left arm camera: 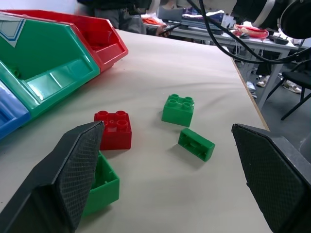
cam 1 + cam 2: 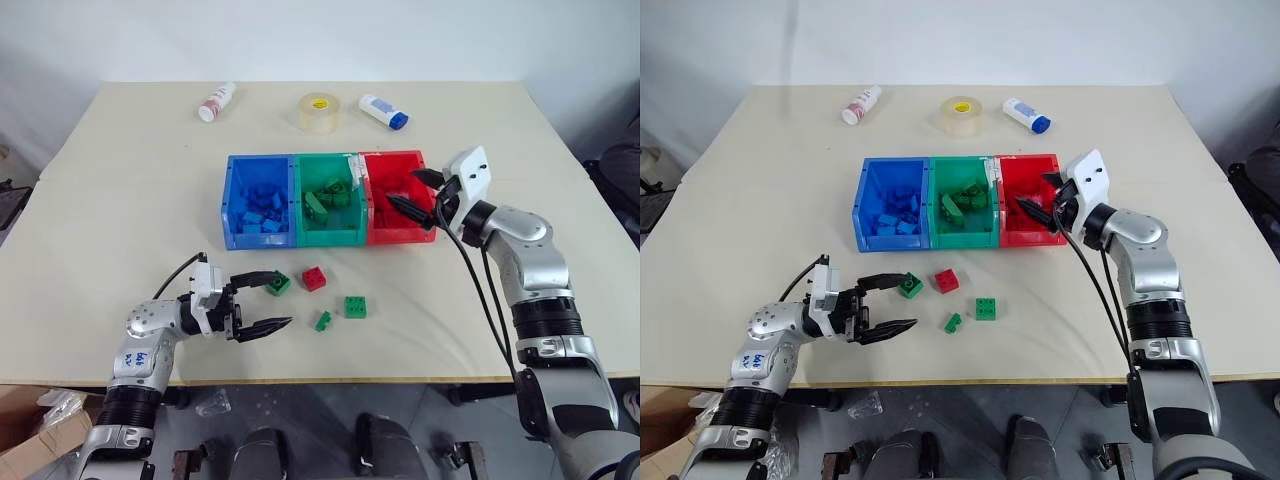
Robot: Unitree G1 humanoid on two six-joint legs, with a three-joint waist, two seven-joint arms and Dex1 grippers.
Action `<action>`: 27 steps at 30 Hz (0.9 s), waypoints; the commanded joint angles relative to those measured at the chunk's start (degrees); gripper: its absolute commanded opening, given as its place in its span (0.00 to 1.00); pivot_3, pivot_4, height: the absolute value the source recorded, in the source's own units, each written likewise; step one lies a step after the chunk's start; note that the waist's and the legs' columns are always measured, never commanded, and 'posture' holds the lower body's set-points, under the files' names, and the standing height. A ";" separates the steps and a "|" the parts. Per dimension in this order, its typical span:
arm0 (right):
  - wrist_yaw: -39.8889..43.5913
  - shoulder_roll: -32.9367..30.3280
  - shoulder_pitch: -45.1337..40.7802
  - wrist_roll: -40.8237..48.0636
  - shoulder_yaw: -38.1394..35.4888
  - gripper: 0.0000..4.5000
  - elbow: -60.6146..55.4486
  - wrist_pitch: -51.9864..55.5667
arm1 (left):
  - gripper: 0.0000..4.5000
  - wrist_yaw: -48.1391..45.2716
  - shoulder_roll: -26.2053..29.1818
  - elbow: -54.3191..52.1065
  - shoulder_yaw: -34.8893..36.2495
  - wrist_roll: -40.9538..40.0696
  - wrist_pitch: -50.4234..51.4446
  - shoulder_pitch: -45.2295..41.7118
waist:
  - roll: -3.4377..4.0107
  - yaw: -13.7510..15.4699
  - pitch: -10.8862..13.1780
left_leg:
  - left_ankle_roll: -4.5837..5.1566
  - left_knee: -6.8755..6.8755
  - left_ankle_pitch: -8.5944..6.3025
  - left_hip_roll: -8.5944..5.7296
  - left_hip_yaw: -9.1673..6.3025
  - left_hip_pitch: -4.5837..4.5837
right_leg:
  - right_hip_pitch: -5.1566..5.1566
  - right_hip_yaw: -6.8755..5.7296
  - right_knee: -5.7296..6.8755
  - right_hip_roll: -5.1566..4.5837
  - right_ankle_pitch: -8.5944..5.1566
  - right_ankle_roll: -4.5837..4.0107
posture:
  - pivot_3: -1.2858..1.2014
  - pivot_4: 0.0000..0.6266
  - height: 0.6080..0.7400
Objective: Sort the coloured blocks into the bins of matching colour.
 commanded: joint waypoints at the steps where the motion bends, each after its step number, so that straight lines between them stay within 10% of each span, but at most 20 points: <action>1: 1.57 -0.14 1.64 1.49 -0.57 0.99 -4.13 -0.24 | 1.00 -0.52 0.04 -0.36 0.13 -0.22 -0.77 -0.52 | 0.00 0.00 0.00 | 0.00 0.00 0.00 0.00 0.00 0.00 | 0.00 0.00 0.00 0.00 0.00 0.00 | 0.52 0.24 1.00; 17: 20.64 -19.17 37.03 13.21 -5.89 0.99 -35.54 12.57 | 1.00 -2.82 1.54 1.44 0.89 -0.21 -1.63 0.51 | -0.01 0.16 0.00 | 0.01 0.07 -0.01 0.01 -0.02 0.07 | 0.01 0.06 -0.05 0.00 0.00 -0.01 | 0.52 0.24 1.00; 27: 18.47 -16.20 33.93 12.08 0.77 0.99 -37.94 14.09 | 1.00 -2.08 1.25 0.97 0.70 -0.23 -1.60 0.26 | -0.05 0.08 -0.01 | 0.00 0.11 -0.01 0.01 -0.02 0.06 | 0.01 0.08 -0.05 0.00 0.00 -0.02 | 0.52 0.24 1.00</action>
